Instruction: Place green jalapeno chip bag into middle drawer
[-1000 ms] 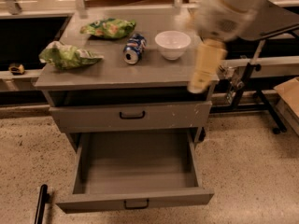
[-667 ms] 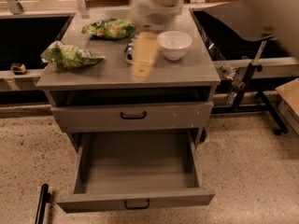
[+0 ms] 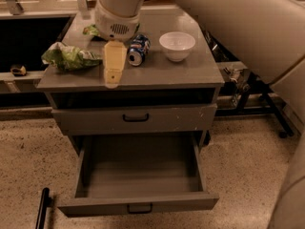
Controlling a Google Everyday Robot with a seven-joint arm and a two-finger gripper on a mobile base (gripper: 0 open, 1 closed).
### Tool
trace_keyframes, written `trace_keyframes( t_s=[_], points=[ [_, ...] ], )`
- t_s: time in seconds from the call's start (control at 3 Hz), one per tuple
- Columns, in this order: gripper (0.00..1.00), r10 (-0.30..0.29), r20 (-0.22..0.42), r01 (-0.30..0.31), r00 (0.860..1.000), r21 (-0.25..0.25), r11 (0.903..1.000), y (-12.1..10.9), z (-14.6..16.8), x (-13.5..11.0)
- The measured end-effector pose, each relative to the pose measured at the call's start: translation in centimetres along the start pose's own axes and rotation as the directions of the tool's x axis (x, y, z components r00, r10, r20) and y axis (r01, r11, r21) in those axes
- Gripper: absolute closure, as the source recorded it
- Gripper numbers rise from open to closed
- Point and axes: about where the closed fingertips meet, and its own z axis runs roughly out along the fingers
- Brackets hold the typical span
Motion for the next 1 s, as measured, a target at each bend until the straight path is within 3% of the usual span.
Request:
trace_keyframes(
  t_s=[0.33,0.67,1.0],
  points=[
    [0.0,-0.033,-0.004,0.033,0.999,-0.016,0.9993,-0.4,0.6,-0.7],
    [0.0,-0.049,-0.003,0.05,0.999,0.031,0.9983,-4.2,2.6,-2.2],
    [0.0,-0.013,0.076,0.005,0.997,0.112,0.9937,-9.6,8.3,-4.3]
  ],
)
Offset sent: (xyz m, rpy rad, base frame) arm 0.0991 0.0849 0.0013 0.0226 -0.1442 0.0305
